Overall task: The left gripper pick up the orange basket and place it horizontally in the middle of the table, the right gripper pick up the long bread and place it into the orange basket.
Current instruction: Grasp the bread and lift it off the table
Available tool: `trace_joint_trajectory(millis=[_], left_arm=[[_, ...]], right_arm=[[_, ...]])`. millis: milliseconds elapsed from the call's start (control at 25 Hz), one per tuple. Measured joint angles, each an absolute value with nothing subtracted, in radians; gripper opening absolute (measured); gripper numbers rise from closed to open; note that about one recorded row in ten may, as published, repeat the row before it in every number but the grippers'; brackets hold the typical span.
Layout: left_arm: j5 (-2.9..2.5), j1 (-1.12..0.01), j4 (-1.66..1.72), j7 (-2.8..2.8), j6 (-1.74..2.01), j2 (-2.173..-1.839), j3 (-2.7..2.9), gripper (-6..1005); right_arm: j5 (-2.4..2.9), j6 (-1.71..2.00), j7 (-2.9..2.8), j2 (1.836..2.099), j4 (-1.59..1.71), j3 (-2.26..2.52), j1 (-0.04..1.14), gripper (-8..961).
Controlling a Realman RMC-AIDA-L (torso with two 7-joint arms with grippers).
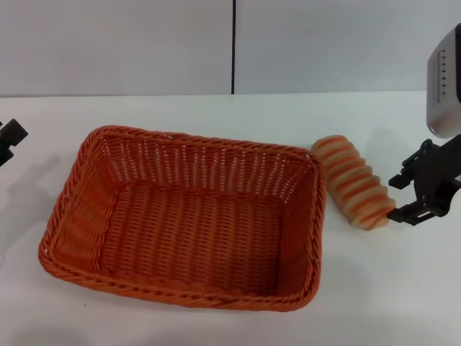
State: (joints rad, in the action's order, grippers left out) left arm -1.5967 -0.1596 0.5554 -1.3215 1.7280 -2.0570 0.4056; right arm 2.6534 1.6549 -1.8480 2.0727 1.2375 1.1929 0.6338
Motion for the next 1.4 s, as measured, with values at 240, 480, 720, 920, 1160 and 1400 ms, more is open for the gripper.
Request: trace_joint_trajectory(millis=[240, 480, 720, 920, 1160, 1400], left_arm=[[-1.597, -0.164, 0.55, -1.307, 1.733, -2.057, 0.396, 805], [-1.597, -0.166, 0.547, -1.307, 1.726, -2.057, 0.392, 806], [-1.597, -0.169, 0.546, -1.311, 1.725, -2.057, 0.39, 806], [-1.597, -0.17, 0.545, -1.316, 1.725, -2.057, 0.39, 806], [-1.602, -0.17, 0.545, -1.317, 1.726, -2.057, 0.39, 806], [-1.604, -0.17, 0.533, -1.32, 1.726, -2.057, 0.39, 806]], right_arm=[[2.644, 1.619, -1.823, 2.071, 1.188, 1.198, 0.641, 560], [2.619, 1.581, -1.797, 2.072, 1.146, 1.198, 0.644, 532], [2.614, 1.539, -1.776, 2.072, 1.123, 1.198, 0.641, 454], [2.613, 1.521, -1.771, 2.072, 1.095, 1.203, 0.644, 358], [2.602, 1.51, -1.77, 2.074, 1.095, 1.206, 0.638, 232], [2.6, 1.496, -1.768, 2.074, 1.103, 1.198, 0.632, 195]])
